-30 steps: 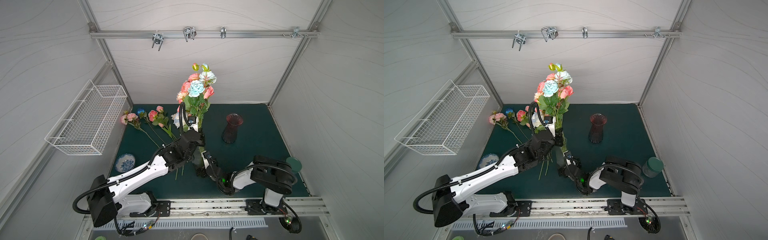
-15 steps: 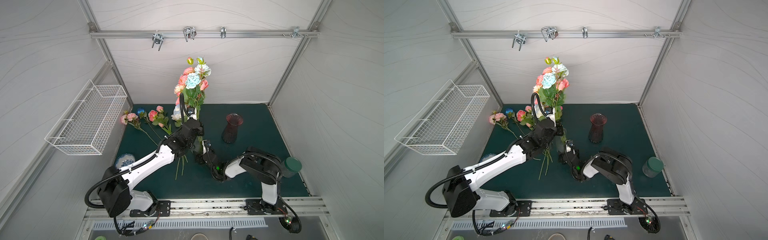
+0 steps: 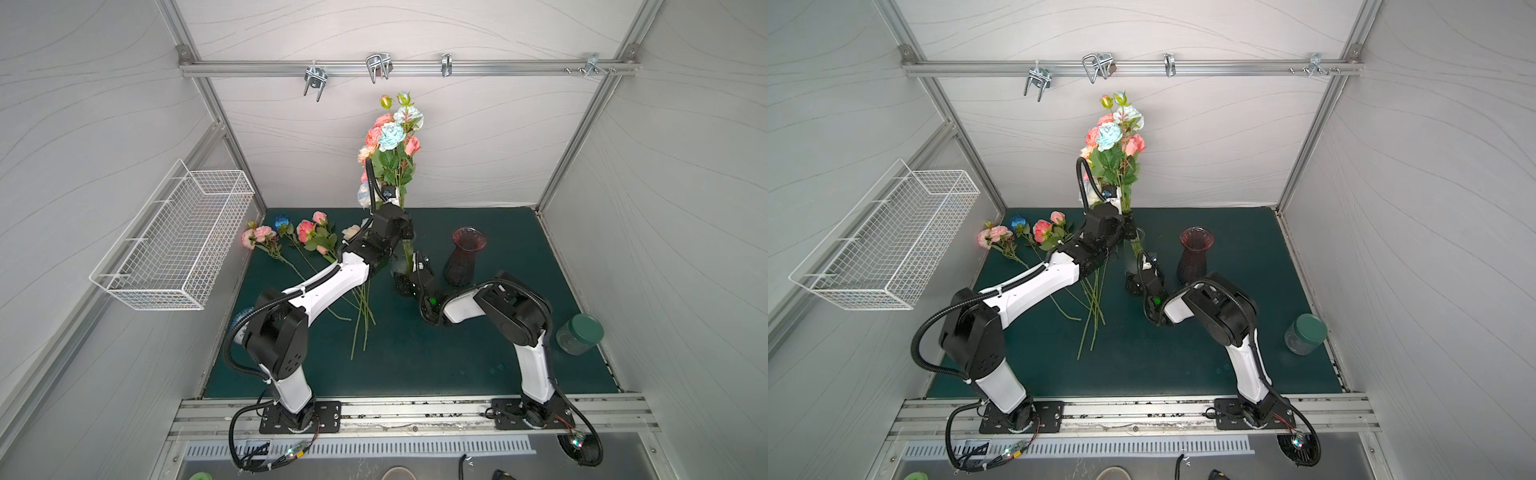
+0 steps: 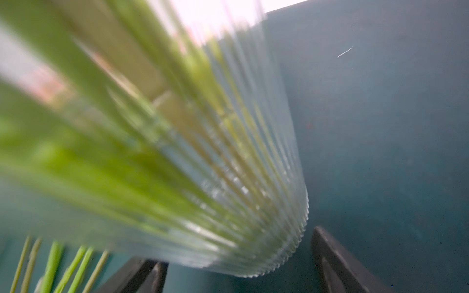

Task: Arrange flowers in a vase
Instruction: Move the vase to the top-center of the table.

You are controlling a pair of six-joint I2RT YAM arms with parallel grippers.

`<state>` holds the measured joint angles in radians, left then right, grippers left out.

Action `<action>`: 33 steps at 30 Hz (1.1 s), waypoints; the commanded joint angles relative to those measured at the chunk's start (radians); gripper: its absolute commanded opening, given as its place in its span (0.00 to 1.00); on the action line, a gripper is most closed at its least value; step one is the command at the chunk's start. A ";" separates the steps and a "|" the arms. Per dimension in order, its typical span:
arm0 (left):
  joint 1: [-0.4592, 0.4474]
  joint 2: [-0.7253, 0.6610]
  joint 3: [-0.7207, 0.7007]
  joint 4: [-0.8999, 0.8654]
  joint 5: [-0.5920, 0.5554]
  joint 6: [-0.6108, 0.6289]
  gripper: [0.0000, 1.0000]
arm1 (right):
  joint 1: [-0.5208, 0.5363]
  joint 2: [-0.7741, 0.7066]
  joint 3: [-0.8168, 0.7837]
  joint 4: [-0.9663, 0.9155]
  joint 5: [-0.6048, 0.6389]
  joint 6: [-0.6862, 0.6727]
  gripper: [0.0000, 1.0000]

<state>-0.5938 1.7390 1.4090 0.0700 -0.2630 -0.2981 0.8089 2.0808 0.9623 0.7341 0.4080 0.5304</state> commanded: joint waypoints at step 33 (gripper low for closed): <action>-0.026 0.170 0.061 -0.196 0.170 0.000 0.00 | 0.017 -0.282 -0.293 0.007 -0.096 -0.007 0.95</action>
<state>-0.5777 1.8568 1.5349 0.0853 -0.1596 -0.2733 0.8318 1.8248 0.7029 0.7052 0.3035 0.5152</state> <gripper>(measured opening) 0.072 0.953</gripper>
